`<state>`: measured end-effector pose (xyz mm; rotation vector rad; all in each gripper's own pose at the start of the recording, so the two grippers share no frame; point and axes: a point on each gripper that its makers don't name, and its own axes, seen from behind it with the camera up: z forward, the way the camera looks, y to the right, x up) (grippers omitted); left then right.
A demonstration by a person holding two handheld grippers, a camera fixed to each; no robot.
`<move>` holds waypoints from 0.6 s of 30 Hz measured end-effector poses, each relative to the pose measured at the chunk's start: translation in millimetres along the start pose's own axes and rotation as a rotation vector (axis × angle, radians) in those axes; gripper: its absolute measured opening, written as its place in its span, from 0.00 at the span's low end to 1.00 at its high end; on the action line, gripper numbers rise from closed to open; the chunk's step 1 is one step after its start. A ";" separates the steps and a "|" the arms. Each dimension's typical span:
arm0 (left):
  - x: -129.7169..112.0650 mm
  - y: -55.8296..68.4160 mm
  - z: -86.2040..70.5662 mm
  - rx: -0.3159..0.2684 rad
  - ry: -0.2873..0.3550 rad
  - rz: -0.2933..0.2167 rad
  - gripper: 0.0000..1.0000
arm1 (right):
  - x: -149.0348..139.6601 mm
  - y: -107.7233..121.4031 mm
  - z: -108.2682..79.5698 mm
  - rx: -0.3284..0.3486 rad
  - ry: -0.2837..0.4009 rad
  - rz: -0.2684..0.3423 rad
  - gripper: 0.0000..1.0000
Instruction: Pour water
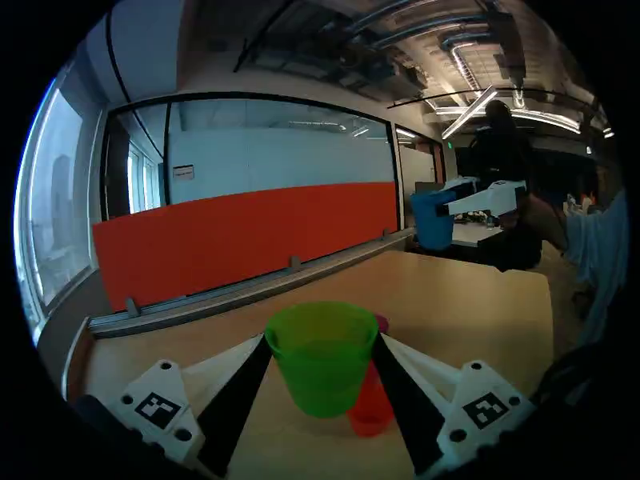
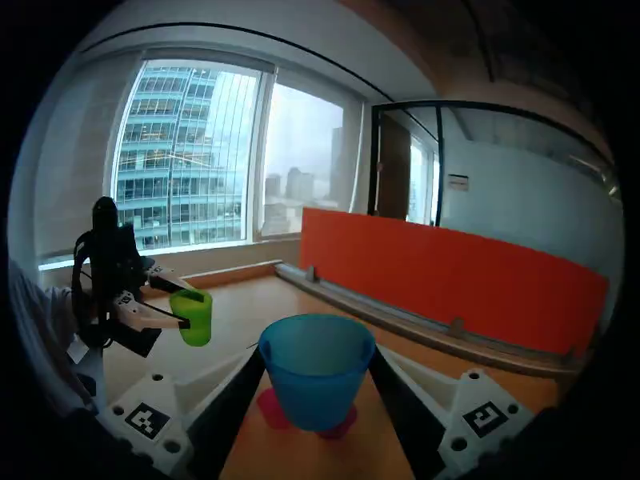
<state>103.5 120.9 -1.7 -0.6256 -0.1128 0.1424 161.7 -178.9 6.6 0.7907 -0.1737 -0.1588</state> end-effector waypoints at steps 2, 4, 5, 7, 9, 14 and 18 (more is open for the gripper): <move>-5.5 -1.3 0.4 0.000 -0.014 0.001 0.87 | -6.2 -0.6 0.4 0.005 -0.009 0.002 0.92; -12.1 -2.1 1.1 -0.003 -0.032 0.001 0.87 | -13.4 -0.9 0.9 0.009 -0.021 0.007 0.92; -15.3 -2.4 1.4 -0.005 -0.041 0.001 0.87 | -16.8 -1.0 1.2 0.010 -0.027 0.010 0.92; -22.8 -3.1 2.4 -0.009 -0.061 0.001 0.87 | -22.6 -1.1 1.7 0.015 -0.039 0.018 0.92; -30.5 -3.9 3.6 -0.013 -0.083 0.003 0.87 | -27.8 -1.4 2.2 0.020 -0.048 0.026 0.92; -50.2 -6.9 7.9 -0.015 -0.144 0.016 0.87 | -40.2 -3.6 3.8 0.037 -0.066 0.043 0.92; -67.0 -8.1 10.9 -0.018 -0.194 0.022 0.87 | -54.5 -6.6 5.9 0.051 -0.093 0.053 0.92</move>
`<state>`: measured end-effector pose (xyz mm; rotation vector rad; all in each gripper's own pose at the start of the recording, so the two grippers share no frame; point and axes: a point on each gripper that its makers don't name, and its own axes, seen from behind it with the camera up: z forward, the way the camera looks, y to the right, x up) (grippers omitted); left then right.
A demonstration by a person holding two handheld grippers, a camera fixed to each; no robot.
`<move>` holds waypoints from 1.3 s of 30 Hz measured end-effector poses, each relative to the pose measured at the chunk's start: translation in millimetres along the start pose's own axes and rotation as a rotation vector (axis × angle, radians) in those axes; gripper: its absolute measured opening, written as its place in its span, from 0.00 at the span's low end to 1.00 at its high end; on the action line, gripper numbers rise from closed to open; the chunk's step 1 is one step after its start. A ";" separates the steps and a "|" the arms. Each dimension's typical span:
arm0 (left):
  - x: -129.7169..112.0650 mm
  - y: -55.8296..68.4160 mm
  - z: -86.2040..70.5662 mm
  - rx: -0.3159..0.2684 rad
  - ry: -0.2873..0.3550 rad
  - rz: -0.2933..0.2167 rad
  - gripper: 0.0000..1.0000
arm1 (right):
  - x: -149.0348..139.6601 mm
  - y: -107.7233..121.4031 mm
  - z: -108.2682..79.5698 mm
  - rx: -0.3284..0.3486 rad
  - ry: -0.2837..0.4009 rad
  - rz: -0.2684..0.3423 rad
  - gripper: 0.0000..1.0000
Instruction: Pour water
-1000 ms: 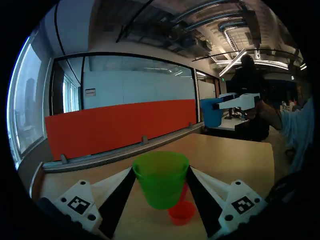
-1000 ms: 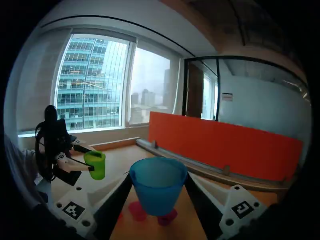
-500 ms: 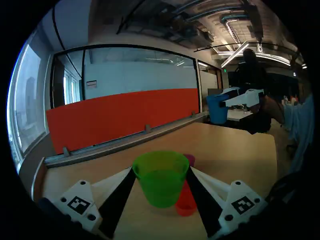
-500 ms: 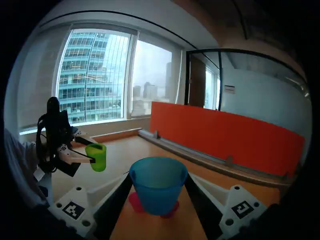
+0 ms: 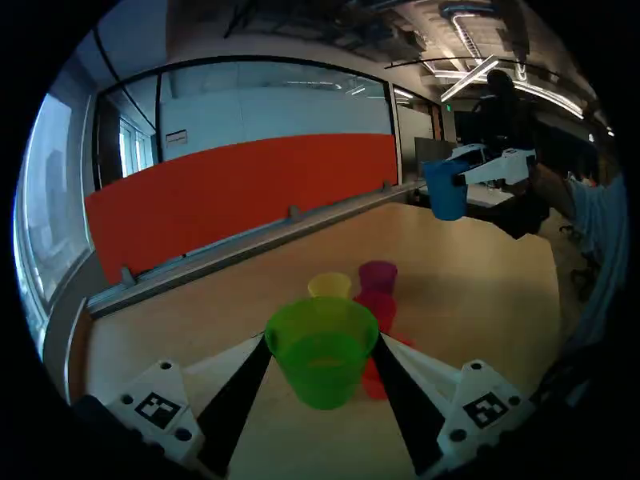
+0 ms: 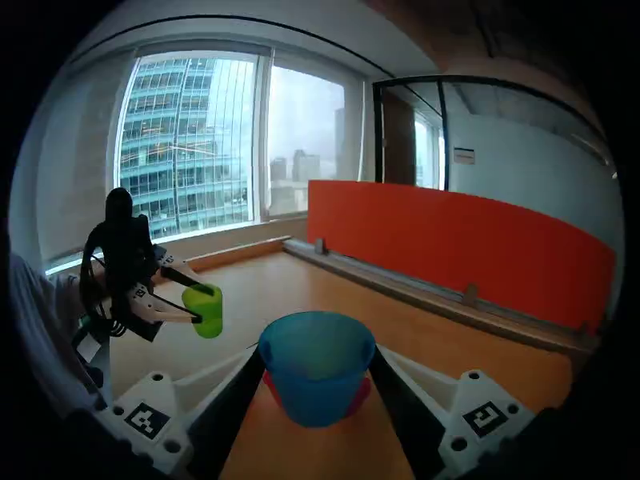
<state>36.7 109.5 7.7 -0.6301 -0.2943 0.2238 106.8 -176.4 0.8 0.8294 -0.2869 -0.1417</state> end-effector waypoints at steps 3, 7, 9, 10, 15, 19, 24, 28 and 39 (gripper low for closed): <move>-11.7 1.4 3.3 -0.009 -0.031 -0.001 0.87 | -10.2 -1.9 2.4 0.011 -0.022 0.003 0.92; -26.6 2.5 6.6 -0.021 -0.072 0.004 0.87 | -21.8 -3.7 5.0 0.022 -0.048 0.001 0.92; -33.6 2.0 7.9 -0.024 -0.093 0.011 0.87 | -27.3 -4.3 6.0 0.024 -0.059 -0.002 0.92; -36.8 1.7 8.5 -0.025 -0.103 0.015 0.87 | -29.9 -4.7 6.3 0.025 -0.064 -0.003 0.92; -52.5 1.1 11.5 -0.034 -0.156 0.038 0.87 | -44.1 -6.1 8.0 0.032 -0.091 -0.001 0.92; -62.7 -0.1 14.1 -0.038 -0.189 0.050 0.87 | -55.7 -4.5 9.8 0.029 -0.112 0.003 0.92; -74.8 -1.0 17.9 -0.044 -0.224 0.056 0.87 | -68.5 -2.1 11.7 0.023 -0.135 -0.003 0.92; -83.5 -0.8 21.8 -0.052 -0.245 0.054 0.87 | -75.5 -2.2 12.5 0.024 -0.148 -0.003 0.92; -98.5 1.7 30.2 -0.071 -0.270 0.037 0.88 | -91.1 1.6 16.0 0.021 -0.175 0.008 0.92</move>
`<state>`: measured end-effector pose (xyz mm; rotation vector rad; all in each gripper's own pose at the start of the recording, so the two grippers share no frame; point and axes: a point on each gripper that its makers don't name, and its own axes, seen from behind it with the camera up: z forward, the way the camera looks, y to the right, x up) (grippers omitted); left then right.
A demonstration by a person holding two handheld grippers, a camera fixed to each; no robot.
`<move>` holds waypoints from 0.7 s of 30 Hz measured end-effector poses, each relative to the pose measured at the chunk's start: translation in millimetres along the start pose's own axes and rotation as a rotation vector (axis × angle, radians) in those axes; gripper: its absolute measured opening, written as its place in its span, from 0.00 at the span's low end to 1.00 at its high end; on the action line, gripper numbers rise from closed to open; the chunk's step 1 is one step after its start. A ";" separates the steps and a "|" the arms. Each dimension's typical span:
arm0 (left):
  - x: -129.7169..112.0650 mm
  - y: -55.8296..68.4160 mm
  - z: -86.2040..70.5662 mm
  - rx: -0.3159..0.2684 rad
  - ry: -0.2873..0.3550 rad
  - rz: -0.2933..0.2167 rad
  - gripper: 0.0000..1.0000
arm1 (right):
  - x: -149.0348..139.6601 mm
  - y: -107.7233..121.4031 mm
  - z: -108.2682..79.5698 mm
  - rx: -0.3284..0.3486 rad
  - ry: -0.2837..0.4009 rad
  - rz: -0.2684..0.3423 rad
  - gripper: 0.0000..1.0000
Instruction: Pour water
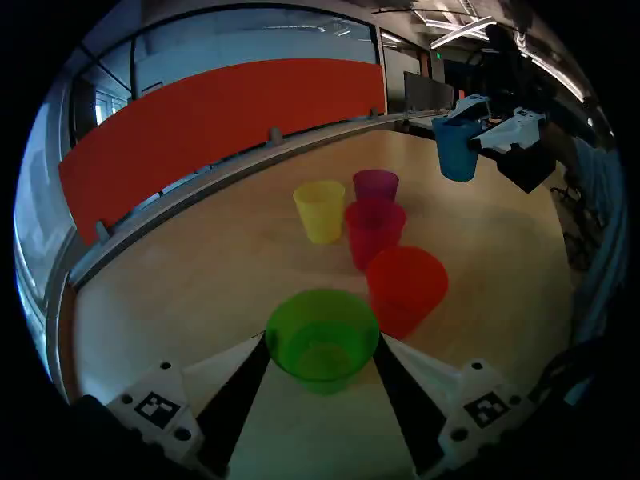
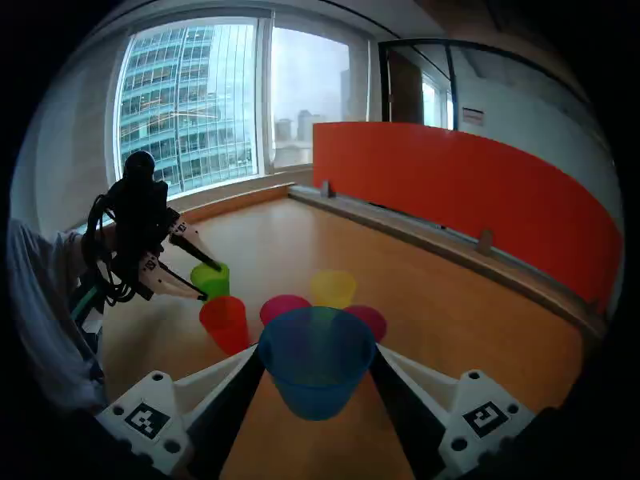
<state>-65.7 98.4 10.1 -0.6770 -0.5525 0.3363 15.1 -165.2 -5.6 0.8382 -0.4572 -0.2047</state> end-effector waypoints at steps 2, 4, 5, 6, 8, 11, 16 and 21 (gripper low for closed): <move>-1.2 -0.3 2.0 -0.001 -0.001 -0.003 0.88 | -0.7 -0.3 1.0 0.002 -0.001 0.002 0.92; -2.3 -0.5 3.9 -0.002 -0.002 -0.005 0.88 | -1.3 -0.7 2.0 0.005 -0.002 0.002 0.92; -2.8 -0.5 4.8 -0.003 -0.002 -0.007 0.87 | -1.5 -0.8 2.4 0.007 -0.003 0.002 0.92; -3.3 -0.6 5.6 -0.004 -0.002 -0.009 0.87 | -1.9 -0.7 2.8 0.007 -0.004 0.001 0.92; -4.2 -0.6 7.0 -0.006 -0.002 -0.013 0.88 | -2.7 0.1 3.5 0.005 -0.007 -0.002 0.92; -5.9 -0.9 8.3 -0.009 -0.003 -0.019 0.88 | -4.1 0.1 4.6 0.004 -0.011 -0.004 0.92; -6.8 -1.8 8.7 -0.011 0.002 -0.025 0.88 | -6.4 -0.9 6.6 0.005 -0.016 -0.006 0.92; -9.0 -1.8 8.0 -0.016 0.003 -0.035 0.88 | -9.0 -2.1 8.8 0.006 -0.021 -0.007 0.92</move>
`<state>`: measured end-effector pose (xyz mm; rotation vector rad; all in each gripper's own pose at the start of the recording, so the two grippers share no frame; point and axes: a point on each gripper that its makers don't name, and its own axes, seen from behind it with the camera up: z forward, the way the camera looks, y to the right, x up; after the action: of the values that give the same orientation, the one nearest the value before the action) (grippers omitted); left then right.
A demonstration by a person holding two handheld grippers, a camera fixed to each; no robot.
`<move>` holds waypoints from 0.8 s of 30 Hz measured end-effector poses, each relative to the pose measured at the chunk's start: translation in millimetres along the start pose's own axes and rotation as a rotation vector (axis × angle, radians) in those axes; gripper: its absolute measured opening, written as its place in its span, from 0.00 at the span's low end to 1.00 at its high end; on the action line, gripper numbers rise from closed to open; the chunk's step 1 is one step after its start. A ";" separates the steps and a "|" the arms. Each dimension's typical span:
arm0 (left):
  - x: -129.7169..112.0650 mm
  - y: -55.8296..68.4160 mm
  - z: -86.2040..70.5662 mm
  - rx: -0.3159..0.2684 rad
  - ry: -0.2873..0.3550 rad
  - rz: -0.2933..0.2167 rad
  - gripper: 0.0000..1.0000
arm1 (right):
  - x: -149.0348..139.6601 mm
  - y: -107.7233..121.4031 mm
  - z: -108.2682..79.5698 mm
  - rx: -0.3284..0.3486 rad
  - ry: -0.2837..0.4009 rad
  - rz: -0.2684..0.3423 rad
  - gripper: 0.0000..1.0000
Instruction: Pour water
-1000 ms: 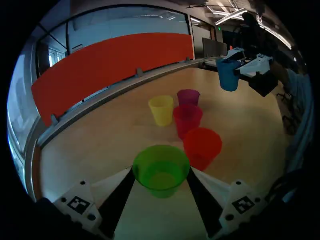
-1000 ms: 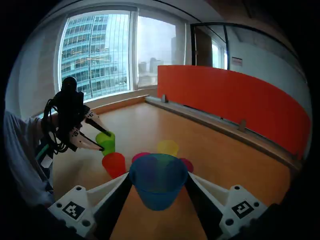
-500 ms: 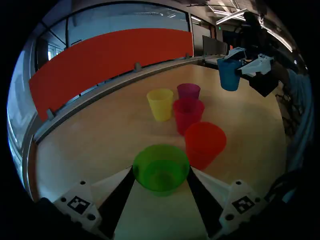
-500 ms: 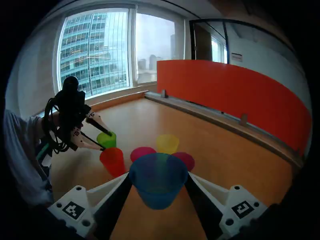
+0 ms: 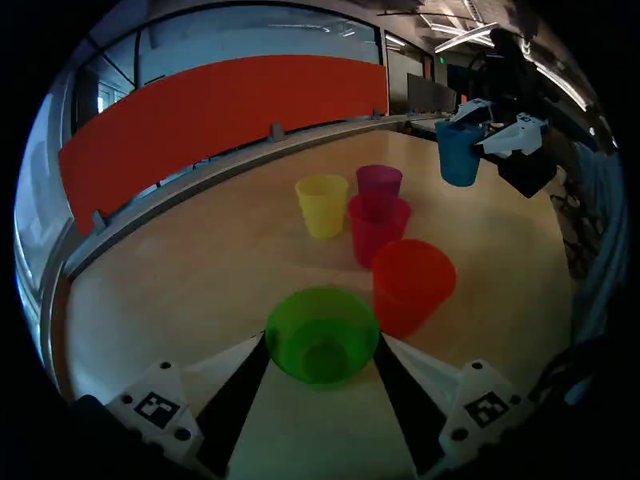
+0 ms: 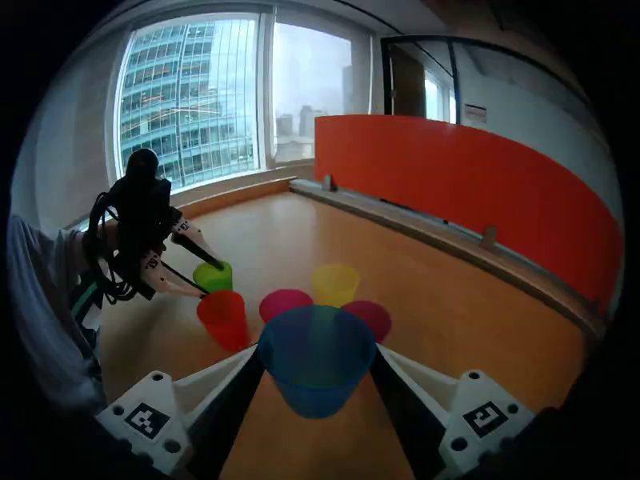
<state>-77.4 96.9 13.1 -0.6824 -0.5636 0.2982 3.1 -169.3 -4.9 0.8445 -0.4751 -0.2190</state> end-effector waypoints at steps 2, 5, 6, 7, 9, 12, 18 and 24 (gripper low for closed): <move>-1.3 -0.4 -0.6 -0.001 0.001 -0.007 0.88 | -1.1 -0.9 0.8 0.001 -0.002 -0.001 0.92; -4.3 -0.7 -1.5 -0.005 -0.003 -0.021 0.90 | -2.0 -1.4 2.4 -0.001 -0.005 -0.002 0.92; -5.2 -0.9 -1.5 -0.006 -0.006 -0.025 0.91 | -2.0 -1.6 2.9 -0.001 -0.006 -0.003 0.92; -5.9 -1.1 -1.4 -0.007 -0.009 -0.029 0.95 | -1.9 -1.8 3.4 -0.001 -0.007 -0.004 0.92; -7.1 -1.7 -1.2 -0.007 -0.014 -0.036 0.99 | -1.9 -2.5 4.2 -0.001 -0.007 -0.005 0.92; -8.0 -3.3 -2.1 -0.002 -0.015 -0.041 0.99 | -3.1 -3.5 4.9 -0.002 -0.008 -0.009 0.92; -11.0 -4.7 -8.9 0.009 -0.015 -0.044 0.99 | -12.6 -3.4 8.4 -0.009 -0.020 -0.014 0.92; -14.1 -7.5 -19.2 0.016 -0.007 -0.068 1.00 | -25.9 -5.2 14.7 -0.008 -0.036 -0.005 0.92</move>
<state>-77.1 75.4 0.4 -0.6460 -0.5892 0.2413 -26.7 -172.9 -8.6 0.8356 -0.5054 -0.2412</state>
